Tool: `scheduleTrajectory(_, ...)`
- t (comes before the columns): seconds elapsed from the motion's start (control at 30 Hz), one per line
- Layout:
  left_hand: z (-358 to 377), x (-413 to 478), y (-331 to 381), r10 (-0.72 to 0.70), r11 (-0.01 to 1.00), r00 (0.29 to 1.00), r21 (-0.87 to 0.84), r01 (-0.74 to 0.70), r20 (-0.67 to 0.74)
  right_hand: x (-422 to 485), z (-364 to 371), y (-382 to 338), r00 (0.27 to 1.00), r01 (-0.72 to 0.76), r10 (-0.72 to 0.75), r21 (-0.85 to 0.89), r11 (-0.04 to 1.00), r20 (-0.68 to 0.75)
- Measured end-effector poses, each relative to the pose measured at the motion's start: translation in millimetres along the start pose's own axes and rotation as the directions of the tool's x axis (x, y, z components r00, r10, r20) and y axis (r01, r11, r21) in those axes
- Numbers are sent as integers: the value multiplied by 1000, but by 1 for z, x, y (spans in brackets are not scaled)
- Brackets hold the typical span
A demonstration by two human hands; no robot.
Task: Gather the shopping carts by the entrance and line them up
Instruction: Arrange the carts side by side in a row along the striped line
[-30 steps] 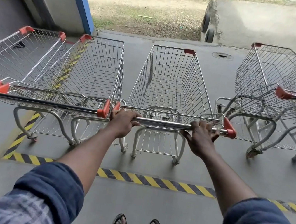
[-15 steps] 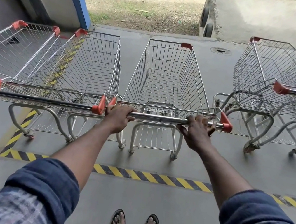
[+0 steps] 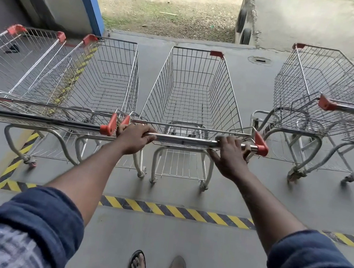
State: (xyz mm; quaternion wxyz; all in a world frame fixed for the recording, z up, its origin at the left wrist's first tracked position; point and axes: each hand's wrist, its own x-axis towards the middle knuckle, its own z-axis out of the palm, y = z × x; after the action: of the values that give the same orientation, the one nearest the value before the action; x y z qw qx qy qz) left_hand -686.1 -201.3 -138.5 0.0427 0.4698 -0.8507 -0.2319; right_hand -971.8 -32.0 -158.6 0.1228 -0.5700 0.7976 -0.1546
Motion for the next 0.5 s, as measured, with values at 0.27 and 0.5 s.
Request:
scheduleTrajectory(0.27,12,6,5,-116,990,988,-87,107,-105,1,-2,14,994,51,-46,42,998,-103)
scheduleTrajectory(0.5,27,20,1,-105,994,983,-24,102,-153,8,1,16,994,37,-38,-13,999,-103)
